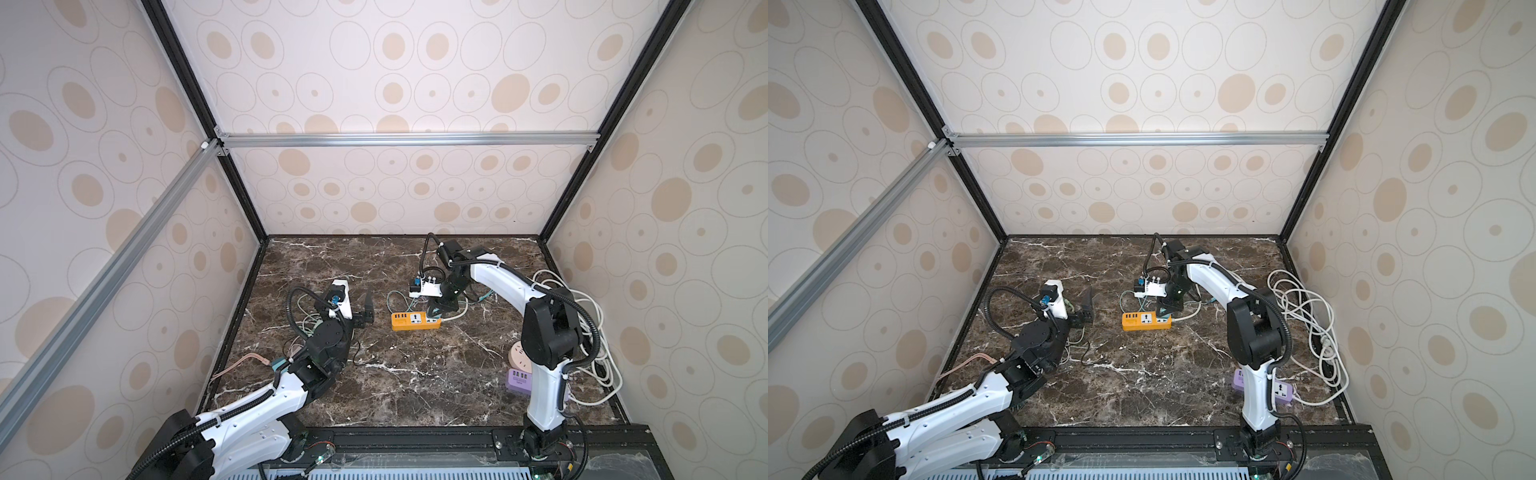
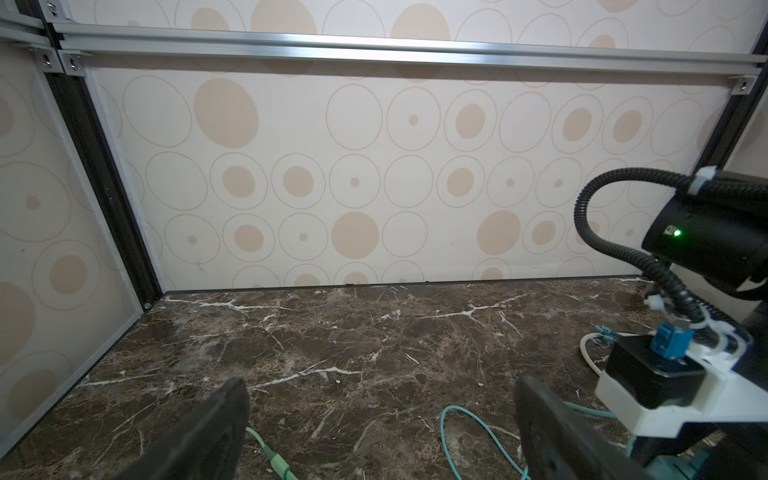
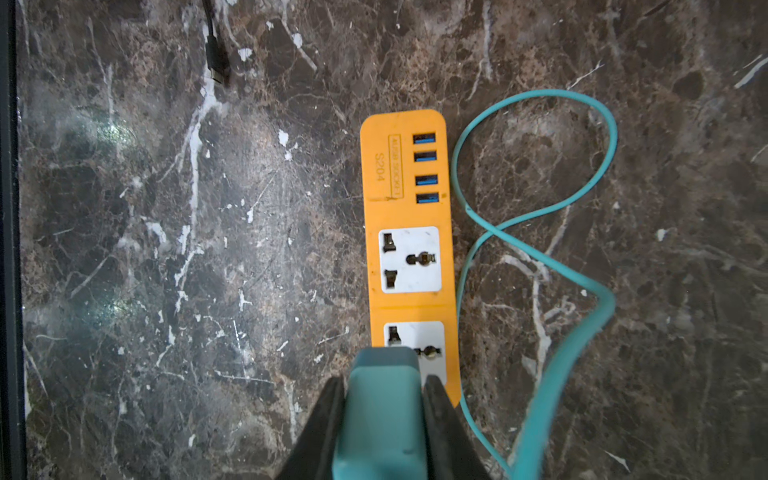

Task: Insert the plug

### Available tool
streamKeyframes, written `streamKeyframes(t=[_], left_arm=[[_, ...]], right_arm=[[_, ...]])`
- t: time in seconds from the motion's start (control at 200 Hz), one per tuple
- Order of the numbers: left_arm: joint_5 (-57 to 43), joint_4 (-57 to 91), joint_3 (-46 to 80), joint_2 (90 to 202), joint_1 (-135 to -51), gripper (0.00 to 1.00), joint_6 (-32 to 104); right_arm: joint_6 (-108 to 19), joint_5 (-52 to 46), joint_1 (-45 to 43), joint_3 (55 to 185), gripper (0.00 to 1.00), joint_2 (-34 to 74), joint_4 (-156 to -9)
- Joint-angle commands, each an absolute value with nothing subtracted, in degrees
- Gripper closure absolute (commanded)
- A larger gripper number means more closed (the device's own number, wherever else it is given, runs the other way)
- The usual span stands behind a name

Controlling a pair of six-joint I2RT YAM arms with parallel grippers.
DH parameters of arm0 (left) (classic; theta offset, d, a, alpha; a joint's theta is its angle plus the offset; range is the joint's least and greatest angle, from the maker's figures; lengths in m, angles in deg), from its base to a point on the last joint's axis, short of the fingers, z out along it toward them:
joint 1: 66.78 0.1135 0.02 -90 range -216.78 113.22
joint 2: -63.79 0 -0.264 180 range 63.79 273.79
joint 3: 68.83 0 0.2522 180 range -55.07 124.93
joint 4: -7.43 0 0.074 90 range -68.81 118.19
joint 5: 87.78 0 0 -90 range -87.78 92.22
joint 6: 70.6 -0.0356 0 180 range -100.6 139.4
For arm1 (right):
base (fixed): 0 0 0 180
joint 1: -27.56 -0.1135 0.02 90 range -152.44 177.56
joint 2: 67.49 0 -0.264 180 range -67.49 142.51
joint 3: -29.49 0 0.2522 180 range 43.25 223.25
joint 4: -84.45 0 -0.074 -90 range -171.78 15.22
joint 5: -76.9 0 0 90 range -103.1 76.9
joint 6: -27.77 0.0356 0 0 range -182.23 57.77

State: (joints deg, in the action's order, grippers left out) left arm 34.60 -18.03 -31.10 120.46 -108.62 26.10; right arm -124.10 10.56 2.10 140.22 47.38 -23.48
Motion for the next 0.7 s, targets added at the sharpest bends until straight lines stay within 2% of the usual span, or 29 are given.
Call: streamKeyframes(t=[0.0,0.325,0.695], left_arm=[[36.3,-16.3,-30.1,119.7,-108.2,0.02,27.6],[35.7,-14.8,-29.2,121.1,-108.2,0.02,28.4],[34.8,-14.4,-28.7,122.5,-108.3,0.02,28.7]], right_arm=[[-127.6,9.1,1.5,141.5,1.00,48.8,-19.6],[-128.8,6.0,0.9,142.7,1.00,52.1,-18.3],[-128.8,8.9,-0.4,142.9,1.00,52.0,-19.5]])
